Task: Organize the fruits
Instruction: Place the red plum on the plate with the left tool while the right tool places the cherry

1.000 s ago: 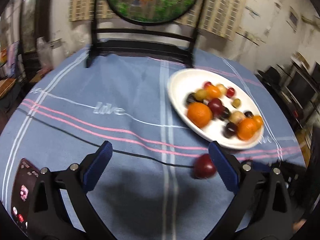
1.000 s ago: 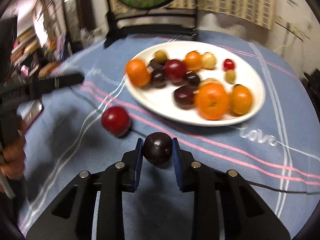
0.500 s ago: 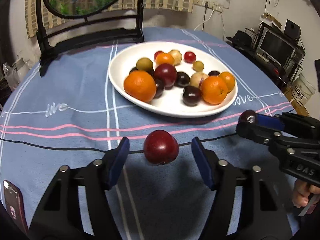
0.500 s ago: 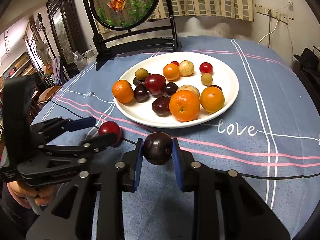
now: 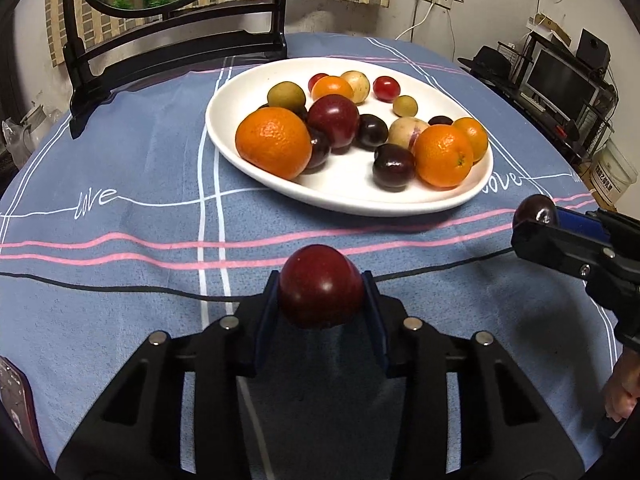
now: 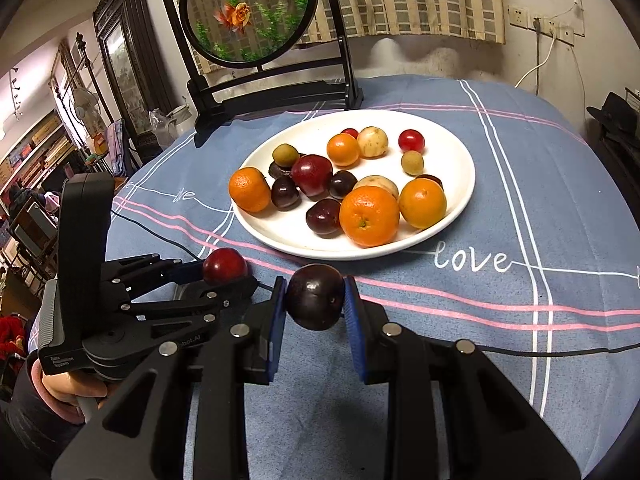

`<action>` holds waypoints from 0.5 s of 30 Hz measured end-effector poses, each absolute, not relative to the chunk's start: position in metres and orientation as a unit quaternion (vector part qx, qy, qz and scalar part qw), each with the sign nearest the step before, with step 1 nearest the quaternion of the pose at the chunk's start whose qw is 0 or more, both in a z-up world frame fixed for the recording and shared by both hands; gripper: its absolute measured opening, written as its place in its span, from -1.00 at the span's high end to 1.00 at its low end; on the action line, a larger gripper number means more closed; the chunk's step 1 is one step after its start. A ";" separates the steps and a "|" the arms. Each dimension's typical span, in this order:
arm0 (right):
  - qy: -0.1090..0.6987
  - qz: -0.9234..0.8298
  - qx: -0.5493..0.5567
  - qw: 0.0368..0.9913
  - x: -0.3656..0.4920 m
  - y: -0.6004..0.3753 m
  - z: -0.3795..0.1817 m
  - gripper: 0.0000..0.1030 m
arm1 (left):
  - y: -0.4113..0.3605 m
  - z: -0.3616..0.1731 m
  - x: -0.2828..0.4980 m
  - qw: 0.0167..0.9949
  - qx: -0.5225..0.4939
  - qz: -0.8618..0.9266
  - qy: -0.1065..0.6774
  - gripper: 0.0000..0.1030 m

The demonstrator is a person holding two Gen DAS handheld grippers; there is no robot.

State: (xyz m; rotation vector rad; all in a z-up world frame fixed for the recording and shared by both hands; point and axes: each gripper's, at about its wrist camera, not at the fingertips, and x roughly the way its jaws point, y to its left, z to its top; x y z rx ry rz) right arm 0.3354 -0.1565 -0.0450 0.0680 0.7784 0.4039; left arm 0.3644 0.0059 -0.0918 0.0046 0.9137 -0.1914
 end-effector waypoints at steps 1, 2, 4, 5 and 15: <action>0.377 0.196 0.033 0.905 0.336 -0.157 -0.045 0.45 | 0.006 -0.092 0.364 0.893 0.001 -0.092 0.440 0.22; 0.377 0.195 0.033 0.905 0.336 -0.157 -0.045 0.45 | 0.007 -0.092 0.364 0.893 0.000 -0.092 0.440 0.22; 0.378 0.194 0.033 0.904 0.336 -0.157 -0.045 0.45 | 0.007 -0.091 0.362 0.893 -0.002 -0.094 0.440 0.23; 0.379 0.194 0.033 0.904 0.336 -0.157 -0.046 0.45 | 0.007 -0.089 0.361 0.893 -0.003 -0.095 0.439 0.23; 0.370 0.198 0.043 0.907 0.329 -0.161 -0.043 0.45 | 0.003 -0.072 0.341 0.903 -0.011 -0.103 0.417 0.23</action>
